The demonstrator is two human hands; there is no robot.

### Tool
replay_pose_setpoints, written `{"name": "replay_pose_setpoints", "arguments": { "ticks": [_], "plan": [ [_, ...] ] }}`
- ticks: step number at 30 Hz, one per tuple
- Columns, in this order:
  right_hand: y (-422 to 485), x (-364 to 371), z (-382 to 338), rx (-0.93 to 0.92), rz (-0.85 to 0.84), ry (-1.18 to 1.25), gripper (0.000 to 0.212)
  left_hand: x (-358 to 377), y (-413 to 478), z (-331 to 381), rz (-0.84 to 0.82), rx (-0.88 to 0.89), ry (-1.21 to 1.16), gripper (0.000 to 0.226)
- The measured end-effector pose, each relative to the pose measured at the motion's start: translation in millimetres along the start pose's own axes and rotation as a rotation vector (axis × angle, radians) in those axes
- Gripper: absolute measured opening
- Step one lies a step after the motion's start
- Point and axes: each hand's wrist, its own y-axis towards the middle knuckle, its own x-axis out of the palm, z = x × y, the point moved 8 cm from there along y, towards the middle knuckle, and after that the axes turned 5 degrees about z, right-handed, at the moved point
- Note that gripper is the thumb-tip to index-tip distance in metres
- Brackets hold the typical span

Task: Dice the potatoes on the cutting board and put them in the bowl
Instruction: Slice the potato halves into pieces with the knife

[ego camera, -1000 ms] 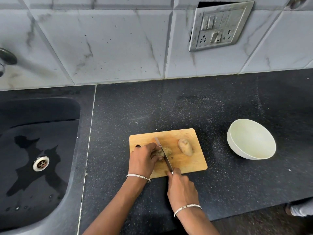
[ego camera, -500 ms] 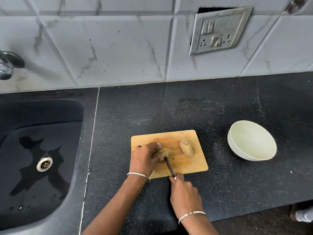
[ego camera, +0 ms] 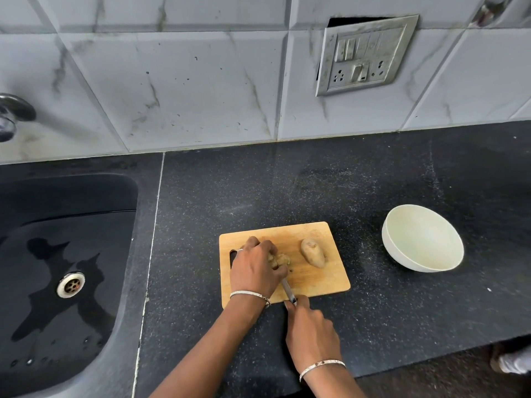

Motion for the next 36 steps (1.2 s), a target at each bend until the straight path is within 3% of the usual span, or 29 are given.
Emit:
{"name": "replay_pose_setpoints", "arguments": {
  "ticks": [18, 36],
  "plan": [
    [-10.3, 3.9, 7.8, 0.016, -0.041, 0.014, 0.037, 2.4, 6.3, -2.7, 0.049, -0.024, -0.044, 0.024],
    [-35.0, 5.7, 38.0, 0.076, -0.086, -0.054, 0.045, 2.0, 8.5, -4.6, 0.013, 0.015, -0.065, 0.027]
  ]
}}
